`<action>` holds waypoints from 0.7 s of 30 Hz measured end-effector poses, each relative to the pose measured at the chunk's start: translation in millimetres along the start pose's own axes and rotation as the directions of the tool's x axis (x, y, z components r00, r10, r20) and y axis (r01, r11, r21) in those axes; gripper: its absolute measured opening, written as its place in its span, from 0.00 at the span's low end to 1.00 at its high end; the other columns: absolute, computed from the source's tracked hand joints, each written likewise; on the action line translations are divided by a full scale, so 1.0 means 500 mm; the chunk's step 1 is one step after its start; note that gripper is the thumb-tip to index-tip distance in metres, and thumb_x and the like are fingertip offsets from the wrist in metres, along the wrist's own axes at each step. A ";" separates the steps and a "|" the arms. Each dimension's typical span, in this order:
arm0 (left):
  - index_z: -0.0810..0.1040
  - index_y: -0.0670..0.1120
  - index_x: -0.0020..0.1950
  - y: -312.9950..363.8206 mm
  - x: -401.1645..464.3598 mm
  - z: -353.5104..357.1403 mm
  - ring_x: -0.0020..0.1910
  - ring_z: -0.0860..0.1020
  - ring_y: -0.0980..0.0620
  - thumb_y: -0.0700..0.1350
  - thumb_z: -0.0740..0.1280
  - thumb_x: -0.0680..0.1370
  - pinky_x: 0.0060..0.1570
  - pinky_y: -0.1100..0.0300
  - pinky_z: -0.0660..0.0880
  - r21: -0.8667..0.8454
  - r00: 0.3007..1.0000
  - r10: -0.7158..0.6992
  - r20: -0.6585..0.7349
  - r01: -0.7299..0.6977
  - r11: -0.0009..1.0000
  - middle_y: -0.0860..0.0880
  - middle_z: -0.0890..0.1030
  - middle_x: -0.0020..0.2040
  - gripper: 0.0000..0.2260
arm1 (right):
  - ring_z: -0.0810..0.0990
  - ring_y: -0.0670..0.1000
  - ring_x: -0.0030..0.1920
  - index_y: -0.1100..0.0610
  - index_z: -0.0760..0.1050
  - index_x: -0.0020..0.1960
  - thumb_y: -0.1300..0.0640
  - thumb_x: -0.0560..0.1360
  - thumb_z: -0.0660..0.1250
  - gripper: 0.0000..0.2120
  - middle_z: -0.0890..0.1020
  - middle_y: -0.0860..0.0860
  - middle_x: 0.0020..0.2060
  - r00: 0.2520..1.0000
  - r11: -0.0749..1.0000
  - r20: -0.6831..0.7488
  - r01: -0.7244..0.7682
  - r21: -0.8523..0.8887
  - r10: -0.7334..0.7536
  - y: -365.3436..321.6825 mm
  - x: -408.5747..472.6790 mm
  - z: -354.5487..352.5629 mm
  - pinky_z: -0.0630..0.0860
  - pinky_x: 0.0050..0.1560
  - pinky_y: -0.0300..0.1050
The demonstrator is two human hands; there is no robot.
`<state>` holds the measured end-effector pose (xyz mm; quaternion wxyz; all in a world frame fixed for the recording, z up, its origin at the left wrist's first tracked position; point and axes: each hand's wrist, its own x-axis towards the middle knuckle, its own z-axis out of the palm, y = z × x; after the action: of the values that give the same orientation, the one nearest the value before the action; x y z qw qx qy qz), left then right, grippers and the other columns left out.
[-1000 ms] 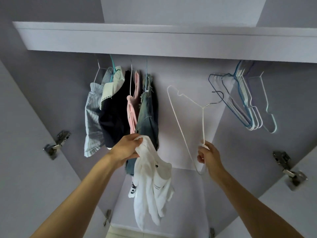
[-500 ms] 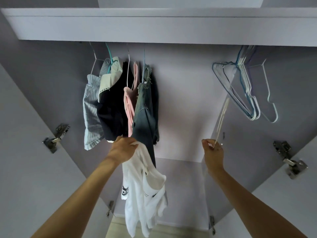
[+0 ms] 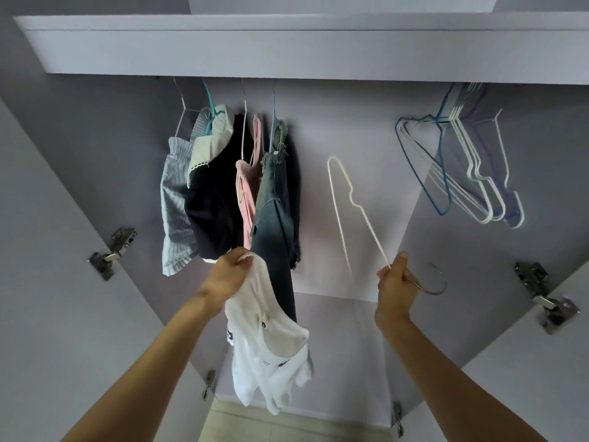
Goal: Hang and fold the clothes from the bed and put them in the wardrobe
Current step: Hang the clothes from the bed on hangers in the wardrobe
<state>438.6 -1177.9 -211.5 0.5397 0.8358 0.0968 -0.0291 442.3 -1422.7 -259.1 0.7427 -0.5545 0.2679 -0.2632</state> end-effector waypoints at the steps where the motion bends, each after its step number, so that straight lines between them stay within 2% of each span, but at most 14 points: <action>1: 0.76 0.45 0.50 0.006 -0.002 -0.002 0.45 0.73 0.50 0.38 0.58 0.81 0.41 0.65 0.69 0.062 0.998 0.051 -0.023 -0.049 0.997 0.47 0.76 0.45 0.08 | 0.63 0.44 0.20 0.55 0.59 0.28 0.50 0.81 0.56 0.24 0.65 0.45 0.19 0.996 0.992 0.009 -0.087 0.087 0.087 -0.009 -0.004 0.004 0.61 0.26 0.35; 2: 0.77 0.45 0.50 0.008 -0.005 -0.004 0.43 0.73 0.50 0.38 0.59 0.81 0.38 0.67 0.69 0.127 0.995 0.098 -0.029 -0.094 0.987 0.47 0.76 0.44 0.08 | 0.58 0.44 0.18 0.54 0.57 0.28 0.51 0.81 0.57 0.23 0.61 0.45 0.17 0.984 0.966 0.054 -0.179 0.188 0.172 -0.018 -0.005 0.007 0.57 0.22 0.35; 4: 0.78 0.43 0.52 0.009 -0.006 -0.006 0.43 0.74 0.49 0.38 0.59 0.80 0.37 0.64 0.69 0.223 0.986 0.165 -0.026 -0.155 0.962 0.47 0.77 0.43 0.08 | 0.55 0.44 0.17 0.53 0.57 0.26 0.54 0.80 0.56 0.24 0.58 0.45 0.16 0.940 0.881 0.213 -0.329 0.340 0.268 -0.027 0.000 0.013 0.53 0.20 0.34; 6: 0.78 0.42 0.54 0.007 -0.011 -0.008 0.44 0.75 0.48 0.38 0.59 0.80 0.41 0.62 0.68 0.254 0.980 0.193 -0.047 -0.175 0.951 0.46 0.78 0.43 0.09 | 0.54 0.45 0.16 0.52 0.57 0.20 0.56 0.80 0.53 0.28 0.57 0.47 0.15 0.878 0.818 0.381 -0.433 0.378 0.289 -0.033 -0.002 0.023 0.51 0.20 0.32; 9: 0.78 0.42 0.54 0.009 -0.018 -0.011 0.44 0.75 0.47 0.38 0.59 0.80 0.43 0.61 0.69 0.274 0.973 0.219 -0.072 -0.192 0.942 0.47 0.78 0.44 0.09 | 0.53 0.45 0.16 0.52 0.57 0.17 0.58 0.79 0.52 0.30 0.56 0.47 0.15 0.814 0.799 0.505 -0.495 0.342 0.288 -0.041 -0.014 0.045 0.51 0.20 0.33; 12: 0.78 0.43 0.53 0.019 -0.024 -0.015 0.43 0.76 0.49 0.39 0.59 0.80 0.42 0.62 0.69 0.285 0.964 0.259 -0.056 -0.233 0.930 0.48 0.78 0.42 0.08 | 0.53 0.45 0.16 0.52 0.58 0.18 0.60 0.79 0.51 0.29 0.57 0.46 0.15 0.804 0.841 0.537 -0.459 0.286 0.255 -0.044 -0.033 0.067 0.51 0.20 0.34; 14: 0.75 0.45 0.48 0.030 -0.025 -0.021 0.40 0.74 0.50 0.41 0.59 0.81 0.38 0.62 0.68 0.286 0.956 0.280 -0.087 -0.245 0.926 0.51 0.76 0.38 0.06 | 0.54 0.45 0.16 0.51 0.58 0.19 0.62 0.78 0.52 0.28 0.58 0.46 0.16 0.812 0.874 0.534 -0.418 0.247 0.237 -0.046 -0.047 0.082 0.51 0.20 0.34; 19: 0.70 0.41 0.42 0.034 -0.014 -0.055 0.37 0.71 0.46 0.47 0.58 0.82 0.36 0.58 0.63 0.359 0.943 0.219 -0.252 -0.119 0.926 0.49 0.71 0.33 0.12 | 0.56 0.45 0.18 0.53 0.58 0.21 0.66 0.77 0.60 0.28 0.59 0.47 0.17 0.889 0.981 0.454 -0.136 0.136 0.061 -0.076 -0.057 0.097 0.54 0.23 0.35; 21: 0.68 0.41 0.40 0.028 -0.012 -0.061 0.38 0.70 0.45 0.47 0.59 0.82 0.36 0.58 0.62 0.365 0.944 0.185 -0.272 -0.076 0.928 0.48 0.71 0.33 0.13 | 0.56 0.45 0.18 0.55 0.58 0.22 0.66 0.77 0.60 0.26 0.59 0.48 0.16 0.885 0.976 0.465 -0.123 0.179 0.026 -0.098 -0.055 0.099 0.54 0.22 0.35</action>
<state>433.5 -1156.7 -185.1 0.3625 0.9173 0.1149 0.1186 452.3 -1382.1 -197.1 0.8472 -0.5114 0.0774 -0.1214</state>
